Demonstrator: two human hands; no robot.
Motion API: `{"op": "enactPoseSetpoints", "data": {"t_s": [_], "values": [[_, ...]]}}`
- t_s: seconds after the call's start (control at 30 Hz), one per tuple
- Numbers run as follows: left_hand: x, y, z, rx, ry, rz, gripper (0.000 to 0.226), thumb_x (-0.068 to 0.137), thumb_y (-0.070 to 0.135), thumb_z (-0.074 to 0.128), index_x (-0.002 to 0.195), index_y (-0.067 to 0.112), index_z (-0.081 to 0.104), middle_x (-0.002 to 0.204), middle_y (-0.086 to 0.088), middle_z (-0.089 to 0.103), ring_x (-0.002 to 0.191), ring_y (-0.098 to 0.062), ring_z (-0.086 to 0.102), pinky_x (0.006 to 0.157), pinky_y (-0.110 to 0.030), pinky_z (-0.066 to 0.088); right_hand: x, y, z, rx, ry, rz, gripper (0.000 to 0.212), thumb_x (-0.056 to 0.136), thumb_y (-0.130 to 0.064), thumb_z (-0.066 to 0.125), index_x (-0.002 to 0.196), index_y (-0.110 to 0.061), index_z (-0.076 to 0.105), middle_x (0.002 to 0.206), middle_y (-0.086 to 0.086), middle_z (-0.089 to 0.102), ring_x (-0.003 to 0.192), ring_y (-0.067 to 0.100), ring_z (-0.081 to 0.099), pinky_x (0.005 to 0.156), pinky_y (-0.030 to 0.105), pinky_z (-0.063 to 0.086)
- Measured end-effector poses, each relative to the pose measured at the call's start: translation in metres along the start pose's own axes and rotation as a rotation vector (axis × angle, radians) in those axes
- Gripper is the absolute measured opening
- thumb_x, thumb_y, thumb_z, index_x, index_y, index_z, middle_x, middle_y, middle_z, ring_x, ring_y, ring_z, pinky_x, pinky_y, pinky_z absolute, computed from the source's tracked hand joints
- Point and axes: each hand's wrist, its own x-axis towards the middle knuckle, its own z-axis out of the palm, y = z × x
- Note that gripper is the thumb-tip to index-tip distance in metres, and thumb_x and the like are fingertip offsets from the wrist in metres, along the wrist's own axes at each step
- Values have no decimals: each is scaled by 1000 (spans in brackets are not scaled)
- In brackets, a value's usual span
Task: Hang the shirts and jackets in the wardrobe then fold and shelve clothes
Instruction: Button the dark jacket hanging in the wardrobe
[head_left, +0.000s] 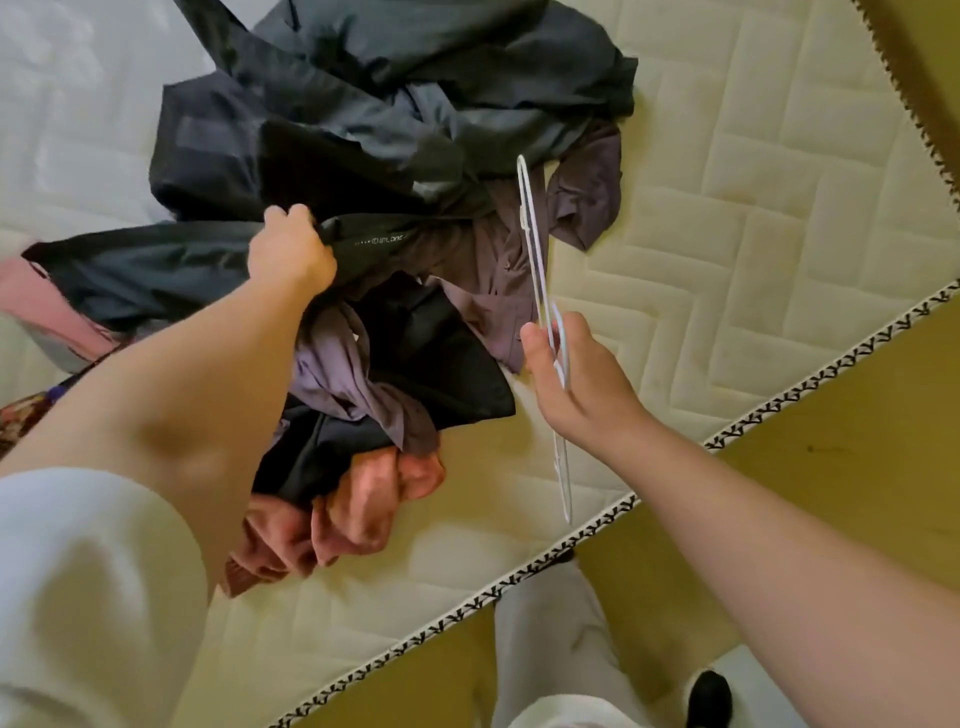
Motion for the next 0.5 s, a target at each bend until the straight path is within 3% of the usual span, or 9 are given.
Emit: {"op": "enactPoseSetpoints", "data": {"t_s": [0.07, 0.2, 0.27, 0.37, 0.43, 0.5], "values": [[-15, 3, 15, -20, 29, 44, 37, 98, 29, 55, 131, 10, 56, 128, -21, 46, 109, -50, 54, 92, -53, 46, 5, 0, 5, -16, -10, 11, 29, 105, -37, 39, 95, -9, 41, 77, 8, 56, 65, 23, 52, 53, 33, 28], [-66, 7, 49, -104, 119, 93, 30, 101, 29, 52, 115, 11, 71, 111, -15, 55, 93, -43, 60, 77, -43, 47, 13, 0, 17, -95, -53, 61, 32, 106, -39, 36, 97, -9, 42, 80, 7, 60, 64, 13, 52, 51, 17, 36], [-91, 6, 60, -158, 163, 106, 29, 101, 28, 52, 115, 14, 74, 114, -11, 60, 94, -40, 63, 75, -41, 49, 13, 0, 22, -106, -69, 58, 36, 106, -38, 36, 102, -4, 47, 84, 11, 63, 69, 22, 56, 55, 26, 37], [-128, 5, 65, -280, 268, 192, 28, 101, 23, 57, 119, 12, 74, 134, -7, 63, 106, -33, 67, 85, -43, 56, 8, -6, 27, -85, -102, 69, 37, 106, -34, 37, 110, 1, 47, 93, 19, 66, 83, 35, 62, 76, 42, 49], [-151, 7, 65, -356, 352, 278, 24, 97, 19, 62, 113, 9, 76, 117, -10, 70, 93, -32, 71, 75, -43, 59, 3, -13, 27, -75, -121, 74, 37, 106, -31, 38, 114, 4, 45, 97, 22, 66, 88, 38, 64, 81, 50, 49], [-177, 6, 63, -426, 383, 272, 20, 94, 19, 66, 108, 10, 78, 93, -8, 69, 76, -29, 68, 63, -40, 57, -3, -22, 30, -73, -145, 78, 38, 106, -30, 39, 116, 6, 43, 100, 24, 65, 92, 38, 64, 82, 49, 50]]}}
